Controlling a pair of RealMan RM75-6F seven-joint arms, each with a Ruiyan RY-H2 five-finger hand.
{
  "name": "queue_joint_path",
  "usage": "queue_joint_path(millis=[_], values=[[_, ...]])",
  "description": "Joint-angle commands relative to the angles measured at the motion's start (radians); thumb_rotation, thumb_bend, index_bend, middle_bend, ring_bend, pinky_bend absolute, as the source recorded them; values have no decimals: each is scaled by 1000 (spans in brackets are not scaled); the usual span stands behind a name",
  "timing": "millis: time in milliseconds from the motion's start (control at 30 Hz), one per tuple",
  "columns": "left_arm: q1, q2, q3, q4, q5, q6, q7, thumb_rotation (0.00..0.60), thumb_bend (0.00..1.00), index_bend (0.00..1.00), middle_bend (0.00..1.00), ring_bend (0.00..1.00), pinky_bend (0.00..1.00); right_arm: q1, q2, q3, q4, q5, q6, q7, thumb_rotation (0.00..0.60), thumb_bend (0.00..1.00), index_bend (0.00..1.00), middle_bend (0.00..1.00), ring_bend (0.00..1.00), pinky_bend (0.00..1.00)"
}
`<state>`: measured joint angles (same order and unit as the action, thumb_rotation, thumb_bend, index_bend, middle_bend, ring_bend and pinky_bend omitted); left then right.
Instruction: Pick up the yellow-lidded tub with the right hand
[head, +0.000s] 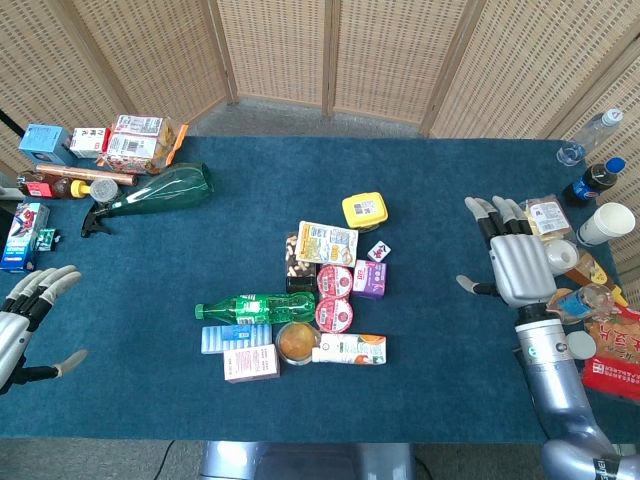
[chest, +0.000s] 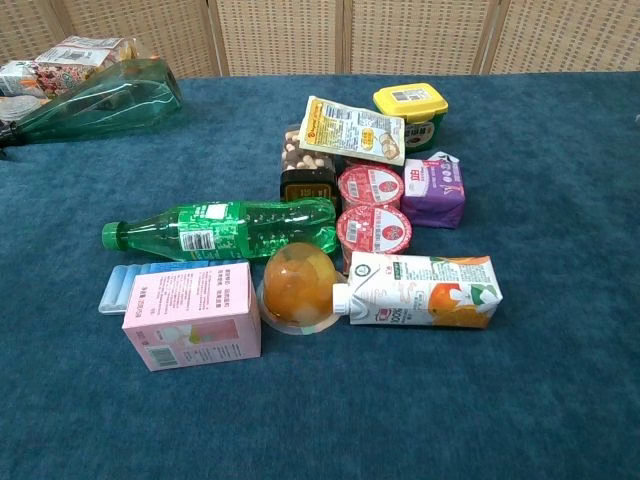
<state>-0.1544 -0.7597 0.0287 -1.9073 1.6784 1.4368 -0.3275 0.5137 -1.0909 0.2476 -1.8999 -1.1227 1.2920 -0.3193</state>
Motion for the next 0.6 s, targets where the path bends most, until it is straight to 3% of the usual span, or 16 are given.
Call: queue_joint_path(millis=[33, 367, 600], values=[[-1, -1, 0, -1, 2, -1, 0, 600, 271, 85, 86, 0, 0, -1, -2, 0, 0, 5, -7, 8, 600, 100, 0, 85, 0, 0], [9, -1, 9, -9, 18, 15, 10, 600, 271, 85, 85, 0, 0, 1, 4, 4, 10, -11, -44, 57, 600, 98, 0, 85, 0, 0], [10, 1, 9, -14, 27, 22, 11, 600, 270, 85, 85, 0, 0, 91, -26, 56, 73, 17, -161, 99, 600, 99, 0, 85, 0, 0]])
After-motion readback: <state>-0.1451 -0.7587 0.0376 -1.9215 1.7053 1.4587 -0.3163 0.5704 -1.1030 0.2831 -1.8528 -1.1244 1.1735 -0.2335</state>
